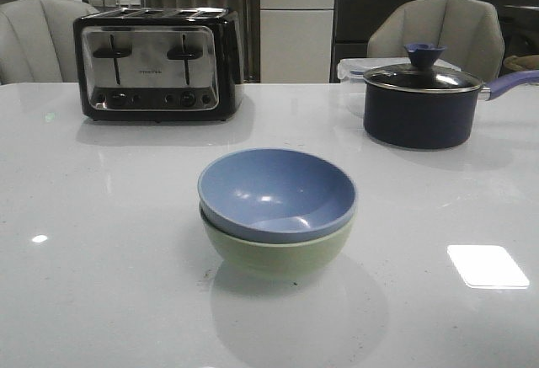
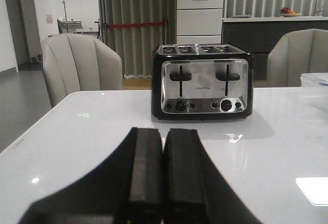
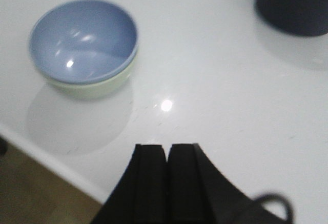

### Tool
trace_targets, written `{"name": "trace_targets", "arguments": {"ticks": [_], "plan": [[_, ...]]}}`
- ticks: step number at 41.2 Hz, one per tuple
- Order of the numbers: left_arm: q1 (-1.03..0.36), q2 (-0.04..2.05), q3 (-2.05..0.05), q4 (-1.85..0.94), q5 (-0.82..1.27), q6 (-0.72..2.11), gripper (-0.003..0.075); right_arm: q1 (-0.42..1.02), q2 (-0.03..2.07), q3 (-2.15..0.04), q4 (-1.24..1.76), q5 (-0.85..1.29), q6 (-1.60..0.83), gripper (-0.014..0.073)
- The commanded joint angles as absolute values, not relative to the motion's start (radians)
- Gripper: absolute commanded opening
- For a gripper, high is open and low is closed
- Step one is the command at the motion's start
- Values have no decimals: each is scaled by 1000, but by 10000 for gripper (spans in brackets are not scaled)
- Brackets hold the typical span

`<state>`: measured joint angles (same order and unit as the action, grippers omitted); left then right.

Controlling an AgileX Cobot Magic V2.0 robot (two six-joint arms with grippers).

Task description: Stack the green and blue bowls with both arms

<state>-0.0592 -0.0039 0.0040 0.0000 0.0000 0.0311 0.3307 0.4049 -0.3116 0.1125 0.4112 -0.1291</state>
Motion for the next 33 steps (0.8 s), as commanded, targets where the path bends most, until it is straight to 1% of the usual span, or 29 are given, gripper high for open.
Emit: {"name": "trace_targets", "arguments": {"ticks": [1, 8, 14, 33], "plan": [[-58, -25, 8, -5, -86, 33, 93, 237, 280, -232, 109, 185, -132, 57], [-58, -25, 8, -5, -86, 33, 93, 110, 76, -69, 109, 48, -132, 57], [-58, -25, 8, -5, -86, 33, 93, 49, -26, 1, 109, 26, -132, 57], [-58, -24, 8, -5, -86, 33, 93, 43, -29, 25, 110, 6, -129, 57]]}}
